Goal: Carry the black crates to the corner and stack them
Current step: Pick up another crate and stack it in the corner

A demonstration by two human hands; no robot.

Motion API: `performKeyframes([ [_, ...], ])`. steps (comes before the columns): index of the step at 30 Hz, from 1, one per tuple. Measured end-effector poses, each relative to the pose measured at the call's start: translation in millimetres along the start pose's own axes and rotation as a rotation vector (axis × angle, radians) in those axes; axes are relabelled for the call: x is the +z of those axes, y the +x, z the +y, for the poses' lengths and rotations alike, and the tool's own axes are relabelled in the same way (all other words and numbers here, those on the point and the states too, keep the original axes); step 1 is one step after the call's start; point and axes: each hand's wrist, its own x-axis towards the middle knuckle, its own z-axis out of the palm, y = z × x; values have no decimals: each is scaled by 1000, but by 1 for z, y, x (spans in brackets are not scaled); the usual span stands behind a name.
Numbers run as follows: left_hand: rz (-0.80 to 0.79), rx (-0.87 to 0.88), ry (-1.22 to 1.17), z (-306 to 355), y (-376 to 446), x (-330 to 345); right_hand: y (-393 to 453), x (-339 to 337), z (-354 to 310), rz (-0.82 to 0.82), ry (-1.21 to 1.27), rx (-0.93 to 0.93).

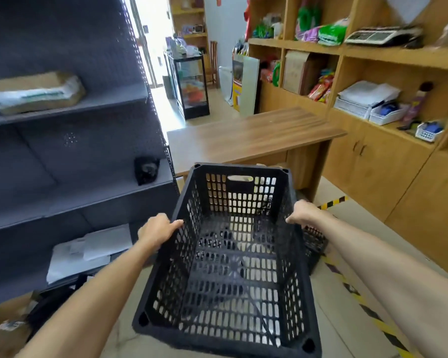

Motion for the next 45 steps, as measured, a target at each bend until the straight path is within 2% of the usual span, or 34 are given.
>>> performKeyframes([
  [3, 81, 49, -9, 16, -1, -24, -8, -25, 1, 58, -36, -22],
  [9, 189, 124, -19, 61, 2, -56, -26, -70, 20, 99, 67, -3],
  [14, 135, 161, -49, 110, 3, -49, -20, -80, 59, 107, 111, 10],
  [19, 31, 197, 8, 183, 23, -15, 0, -79, 136, 68, 210, 128],
  [22, -22, 259, 52, 247, 22, 10, 15, -76, 197, -22, 287, 217],
  [26, -68, 337, 145, 335, 13, 48, 27, -84, 280, -36, 359, 296],
  [32, -294, 506, 139, 470, -30, 103, 19, -107, 395, 29, 386, 440],
  [36, -279, 647, 245, 540, -28, 152, -6, -116, 463, 89, 361, 575],
  [45, -454, 940, 441, 709, -60, 252, -58, -102, 578, 223, 663, 863],
])
